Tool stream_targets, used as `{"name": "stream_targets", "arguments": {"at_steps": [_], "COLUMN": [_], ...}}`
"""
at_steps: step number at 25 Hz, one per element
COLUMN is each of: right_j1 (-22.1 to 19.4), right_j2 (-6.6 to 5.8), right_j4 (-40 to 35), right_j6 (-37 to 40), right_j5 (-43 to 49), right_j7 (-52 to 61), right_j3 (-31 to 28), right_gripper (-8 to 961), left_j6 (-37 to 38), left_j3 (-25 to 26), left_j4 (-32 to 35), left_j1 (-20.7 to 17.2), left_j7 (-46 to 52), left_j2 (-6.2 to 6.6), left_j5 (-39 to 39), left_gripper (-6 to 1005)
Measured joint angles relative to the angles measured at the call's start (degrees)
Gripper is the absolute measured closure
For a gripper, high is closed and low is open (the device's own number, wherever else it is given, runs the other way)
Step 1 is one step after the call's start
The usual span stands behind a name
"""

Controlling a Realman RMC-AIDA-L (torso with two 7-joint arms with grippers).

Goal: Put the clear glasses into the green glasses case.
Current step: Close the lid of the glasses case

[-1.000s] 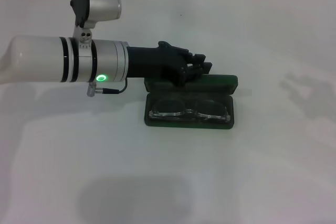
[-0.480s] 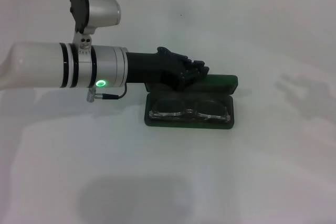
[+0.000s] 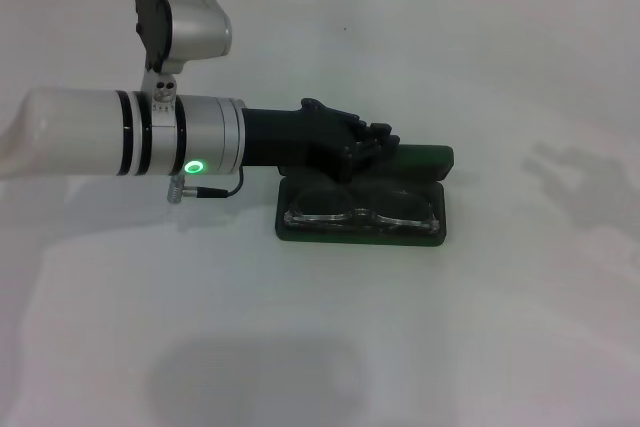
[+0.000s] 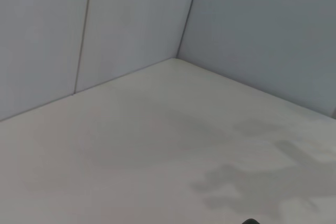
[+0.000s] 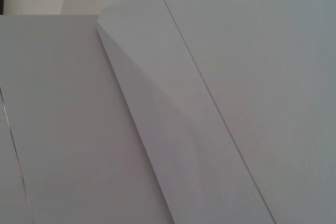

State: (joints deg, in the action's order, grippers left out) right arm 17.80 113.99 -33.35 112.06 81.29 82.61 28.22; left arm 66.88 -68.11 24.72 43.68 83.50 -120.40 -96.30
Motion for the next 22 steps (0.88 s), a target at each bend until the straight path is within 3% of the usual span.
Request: {"name": "stream_targets", "arguments": {"at_steps": [7, 13, 22], "right_j1": [-0.04, 0.4, 1.03], "right_j2": [0.0, 0.0, 0.0], "right_j4": [0.13, 0.13, 0.13], "right_j6": [-0.14, -0.24, -0.98], "right_j5": [0.02, 0.02, 0.01], "right_j7": [-0.01, 0.0, 0.0], "right_j3": [0.0, 0.0, 0.06], "right_gripper": [697, 697, 696], "left_j6": [3.47, 4.61, 5.31], "left_j3": [-0.64, -7.32, -8.93], "left_j4": [-0.32, 0.24, 1.39], "left_j1": [-1.06, -3.08, -4.98], "left_j7": [-2.47, -5.08, -6.41], "left_j2": [-0.19, 0.09, 0.18], "left_j5": [1.42, 7.39, 8.59], "left_gripper": [856, 855, 854]}}
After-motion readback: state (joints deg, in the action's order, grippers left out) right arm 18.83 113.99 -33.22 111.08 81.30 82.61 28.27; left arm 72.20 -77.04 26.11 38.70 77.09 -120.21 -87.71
